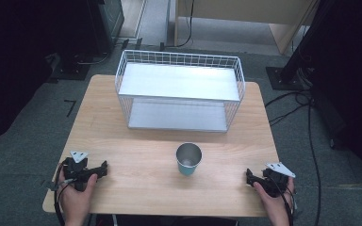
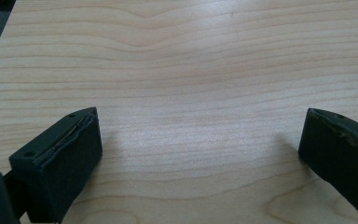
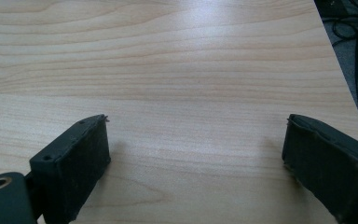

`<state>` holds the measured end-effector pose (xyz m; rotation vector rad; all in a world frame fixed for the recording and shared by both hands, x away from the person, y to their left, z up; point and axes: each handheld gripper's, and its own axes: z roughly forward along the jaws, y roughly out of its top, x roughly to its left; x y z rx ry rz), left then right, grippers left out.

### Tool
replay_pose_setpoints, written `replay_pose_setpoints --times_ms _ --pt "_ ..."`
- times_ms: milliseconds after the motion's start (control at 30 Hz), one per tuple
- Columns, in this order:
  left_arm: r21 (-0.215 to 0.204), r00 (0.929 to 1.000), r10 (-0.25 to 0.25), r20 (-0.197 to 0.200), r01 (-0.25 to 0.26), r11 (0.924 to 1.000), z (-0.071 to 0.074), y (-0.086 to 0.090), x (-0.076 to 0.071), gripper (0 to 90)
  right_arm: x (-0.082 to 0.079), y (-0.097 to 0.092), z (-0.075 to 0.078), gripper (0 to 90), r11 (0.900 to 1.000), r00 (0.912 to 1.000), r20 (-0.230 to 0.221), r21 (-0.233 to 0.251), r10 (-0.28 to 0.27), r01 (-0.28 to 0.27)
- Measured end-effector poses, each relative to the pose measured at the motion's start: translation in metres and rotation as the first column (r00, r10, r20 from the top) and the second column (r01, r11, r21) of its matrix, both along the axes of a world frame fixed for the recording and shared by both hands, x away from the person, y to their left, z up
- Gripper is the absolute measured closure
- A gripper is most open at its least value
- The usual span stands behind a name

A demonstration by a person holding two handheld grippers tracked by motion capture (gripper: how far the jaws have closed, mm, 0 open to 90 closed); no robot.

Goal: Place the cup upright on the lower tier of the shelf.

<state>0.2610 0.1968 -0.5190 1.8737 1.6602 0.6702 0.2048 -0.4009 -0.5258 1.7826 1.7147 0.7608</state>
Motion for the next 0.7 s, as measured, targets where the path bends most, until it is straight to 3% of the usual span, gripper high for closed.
replay_pose_setpoints --times_ms 233,400,467,700 --pt "0.0 1.0 0.0 0.0 0.0 1.0 0.0 0.0 0.0 0.0 -0.003 0.001 0.0 6.7 0.9999 0.9999 -0.002 0.002 -0.014 0.014" --pt "0.0 1.0 0.0 0.0 0.0 1.0 0.0 0.0 0.0 0.0 -0.005 0.004 0.002 6.0 0.9999 0.9999 -0.011 0.007 0.011 -0.011" --pt "0.0 1.0 0.0 0.0 0.0 1.0 0.0 0.0 0.0 0.0 -0.006 0.01 0.006 5.8 0.999 0.999 0.007 0.004 0.044 -0.044" --pt "0.0 1.0 0.0 0.0 0.0 1.0 0.0 0.0 0.0 0.0 -0.007 0.025 0.015 5.9 0.9969 0.9964 0.034 0.006 0.078 -0.079"
